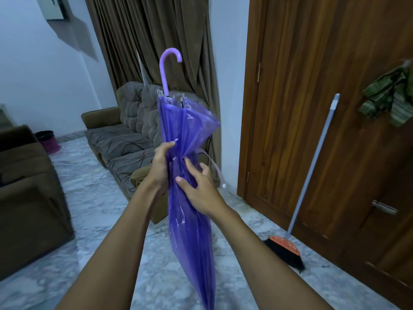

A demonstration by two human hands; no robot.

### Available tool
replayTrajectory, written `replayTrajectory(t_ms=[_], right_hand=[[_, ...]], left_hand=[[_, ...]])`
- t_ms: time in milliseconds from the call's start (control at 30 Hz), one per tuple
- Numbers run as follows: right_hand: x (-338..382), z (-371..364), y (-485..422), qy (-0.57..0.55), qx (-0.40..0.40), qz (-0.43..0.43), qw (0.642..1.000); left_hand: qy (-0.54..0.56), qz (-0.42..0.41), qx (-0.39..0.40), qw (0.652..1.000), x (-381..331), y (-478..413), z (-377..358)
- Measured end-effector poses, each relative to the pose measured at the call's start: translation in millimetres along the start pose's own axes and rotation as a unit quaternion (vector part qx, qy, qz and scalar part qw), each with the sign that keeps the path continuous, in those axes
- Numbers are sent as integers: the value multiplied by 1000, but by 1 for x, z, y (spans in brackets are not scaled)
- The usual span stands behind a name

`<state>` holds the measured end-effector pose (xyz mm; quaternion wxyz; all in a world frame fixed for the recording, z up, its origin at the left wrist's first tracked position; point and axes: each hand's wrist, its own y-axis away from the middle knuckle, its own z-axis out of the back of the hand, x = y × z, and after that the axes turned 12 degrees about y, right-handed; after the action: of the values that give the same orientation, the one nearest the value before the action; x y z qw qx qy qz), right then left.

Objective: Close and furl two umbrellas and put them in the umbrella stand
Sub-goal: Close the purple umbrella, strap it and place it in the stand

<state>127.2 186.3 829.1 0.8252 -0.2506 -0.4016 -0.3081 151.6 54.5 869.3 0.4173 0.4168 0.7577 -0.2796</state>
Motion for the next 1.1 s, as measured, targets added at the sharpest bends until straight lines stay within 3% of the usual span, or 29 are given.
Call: replayTrajectory(t_ms=[100,200,267,467,600,733,833,1000,1100], right_hand=[[1,-6,0,-3,-33,11,999],[2,-14,1,27,-88,24,995],[1,-17,1,64,-125,31,990],[3,-19,5,140,-130,41,981],[5,-17,11,175,-89,110,974],[5,-12,16,95,-30,133,986],[4,-6,19,30,-74,134,988],[-2,9,22,45,-290,110,949],[-1,13,16,67,-221,82,970]], left_hand=[[-18,-2,-19,1000,4,-1,3],[-202,-50,-94,973,7,4,-2],[-260,-97,-88,957,8,16,-6],[-171,-53,24,984,6,32,-3],[-128,-96,-82,984,8,25,5],[-95,-114,-127,981,4,20,20],[-60,-111,-133,983,5,20,27],[-16,-80,-143,986,8,22,32],[-6,-80,-135,988,9,27,29]])
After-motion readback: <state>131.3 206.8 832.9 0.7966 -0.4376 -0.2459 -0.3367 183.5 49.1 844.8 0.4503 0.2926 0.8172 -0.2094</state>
